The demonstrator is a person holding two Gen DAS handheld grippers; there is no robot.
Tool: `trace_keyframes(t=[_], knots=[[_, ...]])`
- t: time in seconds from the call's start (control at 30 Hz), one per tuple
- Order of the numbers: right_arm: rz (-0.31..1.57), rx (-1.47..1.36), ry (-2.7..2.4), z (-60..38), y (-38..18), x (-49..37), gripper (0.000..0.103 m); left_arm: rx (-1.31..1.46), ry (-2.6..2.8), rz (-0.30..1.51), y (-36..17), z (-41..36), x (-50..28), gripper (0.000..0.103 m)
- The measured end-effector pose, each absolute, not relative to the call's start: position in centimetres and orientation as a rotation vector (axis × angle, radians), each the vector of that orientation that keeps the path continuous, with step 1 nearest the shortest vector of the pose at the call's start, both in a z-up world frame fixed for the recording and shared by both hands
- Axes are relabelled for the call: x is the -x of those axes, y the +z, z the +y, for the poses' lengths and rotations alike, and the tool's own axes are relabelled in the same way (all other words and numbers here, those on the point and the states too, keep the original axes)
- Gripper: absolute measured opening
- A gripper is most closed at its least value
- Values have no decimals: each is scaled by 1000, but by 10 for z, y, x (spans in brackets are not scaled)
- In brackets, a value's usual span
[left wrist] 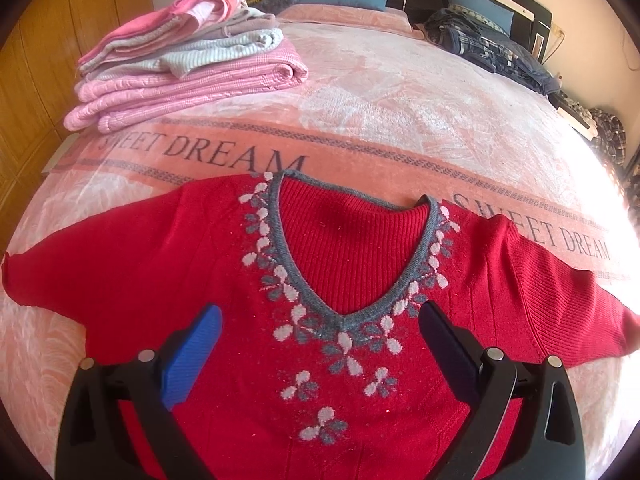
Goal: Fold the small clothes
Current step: 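Lift the sleeve with the right tool and fold it across the sweater body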
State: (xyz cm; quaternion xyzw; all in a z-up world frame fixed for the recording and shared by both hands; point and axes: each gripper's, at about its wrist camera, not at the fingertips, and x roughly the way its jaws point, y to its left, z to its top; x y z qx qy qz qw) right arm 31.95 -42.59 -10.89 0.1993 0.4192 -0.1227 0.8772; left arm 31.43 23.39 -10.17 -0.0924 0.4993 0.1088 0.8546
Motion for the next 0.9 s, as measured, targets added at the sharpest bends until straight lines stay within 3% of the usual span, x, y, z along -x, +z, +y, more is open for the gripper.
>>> trace_keyframes(t=[0.47,0.9], knots=[[943,-220,214,-118,-65,-366,13,187,174,1125,-111,323,-298,99],[1130,-74,512,125,-127,-349,14,291,77,1155,-121,362,-289,99]])
